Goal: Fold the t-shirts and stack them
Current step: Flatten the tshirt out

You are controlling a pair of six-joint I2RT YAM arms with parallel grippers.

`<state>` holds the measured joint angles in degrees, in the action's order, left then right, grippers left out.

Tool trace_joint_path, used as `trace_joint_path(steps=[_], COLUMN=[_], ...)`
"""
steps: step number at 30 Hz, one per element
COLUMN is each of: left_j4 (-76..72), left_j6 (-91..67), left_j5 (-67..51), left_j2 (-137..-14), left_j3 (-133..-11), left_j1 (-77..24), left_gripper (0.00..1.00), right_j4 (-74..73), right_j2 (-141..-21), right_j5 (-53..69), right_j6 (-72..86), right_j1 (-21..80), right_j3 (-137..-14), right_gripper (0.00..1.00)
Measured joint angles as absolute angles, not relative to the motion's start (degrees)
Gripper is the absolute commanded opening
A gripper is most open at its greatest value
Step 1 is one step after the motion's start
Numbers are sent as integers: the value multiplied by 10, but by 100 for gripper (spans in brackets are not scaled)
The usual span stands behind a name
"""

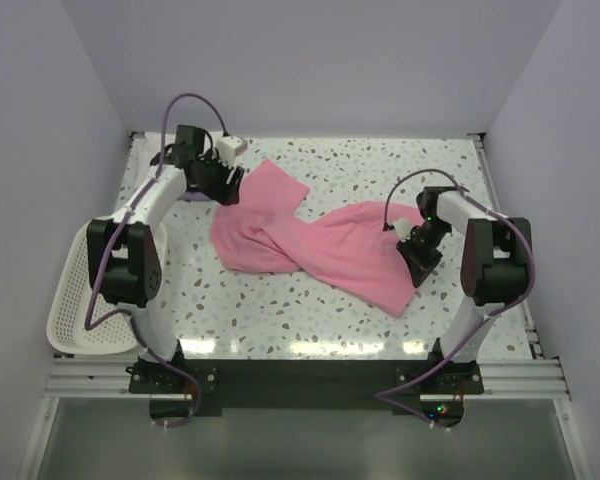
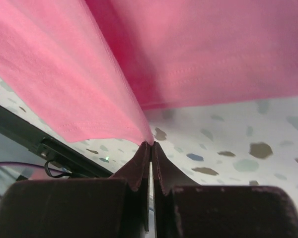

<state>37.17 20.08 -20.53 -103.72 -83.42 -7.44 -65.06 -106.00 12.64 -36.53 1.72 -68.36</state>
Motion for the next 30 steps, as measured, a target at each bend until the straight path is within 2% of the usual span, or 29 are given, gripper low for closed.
trace_joint_path(steps=[5, 17, 24, 30], left_j4=[314, 245, 247, 256], left_j6=[192, 151, 154, 174], left_j5=[-237, -216, -197, -192], left_j2=[-1114, -1359, -1424, -1428], left_j3=[-951, -1169, -1198, -1200], left_j1=[-63, -90, -94, -103], left_gripper=[66, 66, 65, 65], right_j4=[-651, -671, -687, -690], right_j2=[-1039, -1034, -1013, -1012], right_j5=[113, 115, 117, 117], right_j6=[-373, -375, -375, -375], right_j1=[-23, -22, -22, -22], right_j3=[-684, -703, -712, -718], right_gripper=[0, 0, 0, 0])
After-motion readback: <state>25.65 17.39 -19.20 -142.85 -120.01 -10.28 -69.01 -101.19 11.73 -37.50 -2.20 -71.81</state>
